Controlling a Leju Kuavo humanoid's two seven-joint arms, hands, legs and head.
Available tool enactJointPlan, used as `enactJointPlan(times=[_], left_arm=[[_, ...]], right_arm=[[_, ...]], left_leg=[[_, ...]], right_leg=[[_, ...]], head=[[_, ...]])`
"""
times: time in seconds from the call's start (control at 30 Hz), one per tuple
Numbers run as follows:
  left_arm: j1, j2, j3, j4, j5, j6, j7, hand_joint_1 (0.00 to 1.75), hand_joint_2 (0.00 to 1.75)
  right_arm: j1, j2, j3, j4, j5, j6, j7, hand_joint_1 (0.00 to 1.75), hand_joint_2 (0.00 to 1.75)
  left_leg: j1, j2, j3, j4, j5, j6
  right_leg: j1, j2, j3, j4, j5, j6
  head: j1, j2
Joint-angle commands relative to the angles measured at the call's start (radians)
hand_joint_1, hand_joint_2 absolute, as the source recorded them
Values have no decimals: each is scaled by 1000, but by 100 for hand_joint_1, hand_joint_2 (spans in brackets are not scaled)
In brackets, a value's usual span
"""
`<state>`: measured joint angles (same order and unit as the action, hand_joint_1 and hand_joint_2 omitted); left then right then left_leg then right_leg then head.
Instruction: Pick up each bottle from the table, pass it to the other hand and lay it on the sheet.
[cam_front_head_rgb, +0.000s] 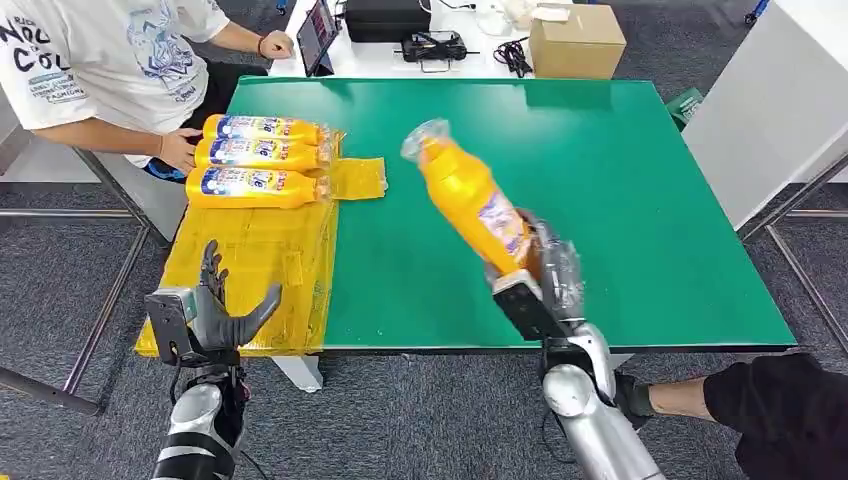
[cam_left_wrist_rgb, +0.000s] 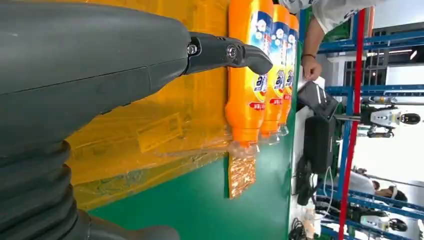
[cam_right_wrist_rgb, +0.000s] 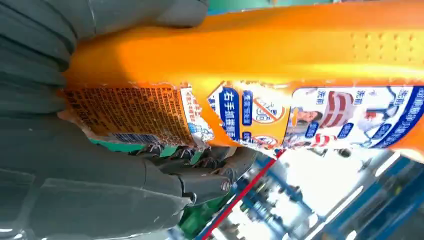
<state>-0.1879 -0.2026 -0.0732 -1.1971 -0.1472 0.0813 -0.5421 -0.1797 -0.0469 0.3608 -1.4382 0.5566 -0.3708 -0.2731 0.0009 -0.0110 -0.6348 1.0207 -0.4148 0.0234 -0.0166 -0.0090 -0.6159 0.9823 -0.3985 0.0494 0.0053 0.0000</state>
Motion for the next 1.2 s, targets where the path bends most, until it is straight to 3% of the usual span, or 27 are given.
enactJointPlan(times=[0.03,0.33,0.37,0.4,0.47,0.53,0.6,0.77,0.87,0.9,1.03,1.2], left_arm=[[-14,8,-26,10,2,-5,7,0,175],[-15,7,-23,11,8,-7,10,0,175],[-15,7,-25,14,38,-28,22,0,175],[-15,7,-29,16,60,-44,29,0,175],[-15,6,-44,15,137,-105,57,0,175],[-20,17,-74,17,236,-200,93,0,175],[-19,44,-110,12,305,-289,112,0,175],[-32,111,-244,1,442,-561,150,0,175],[-31,114,-300,4,490,-597,167,0,175],[-34,116,-314,7,497,-602,167,0,175],[-50,127,-357,33,563,-645,185,0,175],[-48,140,-385,16,564,-660,177,0,175]], right_arm=[[35,62,-112,-67,-4,4,-11,175,175],[37,71,-122,-66,-10,-8,-22,173,175],[46,88,-147,-71,-25,-27,-61,173,175],[60,108,-172,-88,-42,-50,-91,166,175],[94,135,-211,-142,-79,-80,-142,169,175],[112,134,-221,-159,-95,-65,-159,162,175],[113,124,-216,-127,-91,-22,-165,150,175],[90,137,-124,45,-43,115,-237,155,175],[68,192,-40,172,-17,121,-273,161,175],[62,199,-15,198,-11,123,-279,161,175],[44,220,78,286,14,111,-298,161,175],[36,226,107,321,10,100,-305,161,175]], left_leg=[[-1,1,2,0,-1,-1],[-1,2,4,0,-1,0],[0,3,10,0,-4,-2],[-1,2,5,0,-1,-1],[0,1,5,0,-2,-1],[0,1,11,0,-4,-2],[0,-1,6,0,-2,-1],[0,2,6,-1,-1,-1],[1,6,13,-2,-3,-3],[0,4,5,-1,-1,-1],[1,4,5,-1,-1,-1],[2,5,9,-2,-2,-1]], right_leg=[[0,1,2,0,0,-1],[0,1,3,0,0,-1],[1,2,9,0,-3,-3],[0,1,4,0,-1,-1],[0,0,4,0,-1,-1],[1,0,10,0,-4,-3],[0,-1,6,0,-2,-2],[1,2,5,-1,0,-2],[2,5,11,-3,-1,-4],[1,3,4,-2,1,-2],[1,4,4,-1,0,-2],[3,4,7,-2,-1,-2]], head=[[0,0],[0,0],[0,0],[0,0],[0,0],[0,0],[0,0],[0,0],[-1,0],[-1,0],[-1,0],[0,0]])
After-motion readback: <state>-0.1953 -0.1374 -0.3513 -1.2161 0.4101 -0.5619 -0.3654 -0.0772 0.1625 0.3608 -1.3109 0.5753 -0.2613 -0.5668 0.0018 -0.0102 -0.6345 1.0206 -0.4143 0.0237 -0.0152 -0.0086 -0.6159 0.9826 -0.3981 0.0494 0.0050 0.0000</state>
